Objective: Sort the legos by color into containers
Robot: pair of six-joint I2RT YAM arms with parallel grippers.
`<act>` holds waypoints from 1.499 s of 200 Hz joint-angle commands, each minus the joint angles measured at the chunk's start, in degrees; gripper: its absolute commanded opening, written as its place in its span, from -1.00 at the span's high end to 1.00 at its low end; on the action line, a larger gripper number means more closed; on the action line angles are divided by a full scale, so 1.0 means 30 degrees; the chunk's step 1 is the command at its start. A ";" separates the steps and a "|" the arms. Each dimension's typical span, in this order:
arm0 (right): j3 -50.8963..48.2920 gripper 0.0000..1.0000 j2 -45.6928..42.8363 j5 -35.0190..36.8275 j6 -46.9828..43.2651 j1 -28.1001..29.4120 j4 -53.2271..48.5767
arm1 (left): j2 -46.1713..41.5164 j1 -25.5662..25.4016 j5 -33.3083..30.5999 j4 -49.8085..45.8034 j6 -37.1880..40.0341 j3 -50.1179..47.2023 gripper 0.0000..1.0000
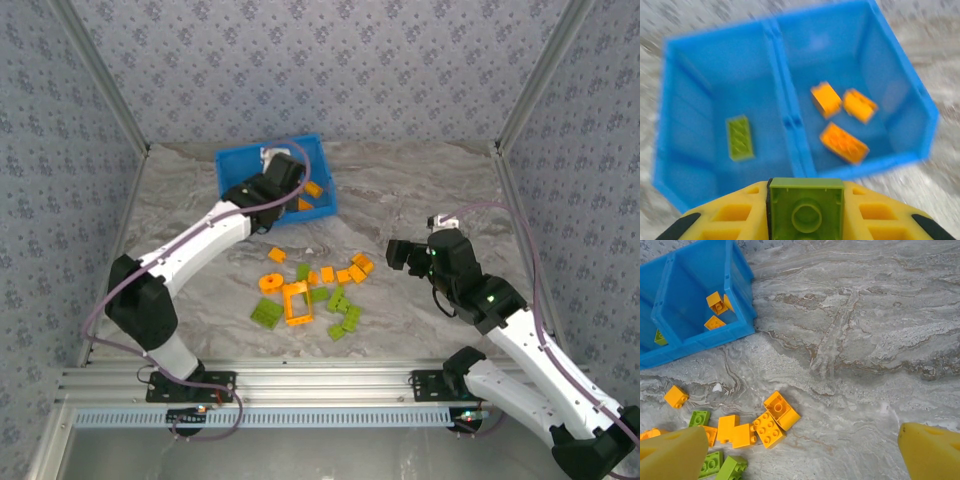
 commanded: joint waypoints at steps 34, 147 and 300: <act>0.0901 -1.00 -0.0291 -0.0218 0.0729 -0.0015 -0.1035 | 0.3645 0.4042 0.1195 0.1575 0.2077 0.2720 0.39; 0.0774 -1.00 -0.1370 -0.0910 0.1453 0.0438 -0.2004 | 0.9904 0.5454 0.2262 -0.0358 -0.1889 0.6394 0.04; 1.0037 -0.95 1.6053 -0.4776 -0.8119 0.6369 -0.0455 | -0.8905 0.4546 1.0033 -0.2999 0.4682 -0.1302 -0.85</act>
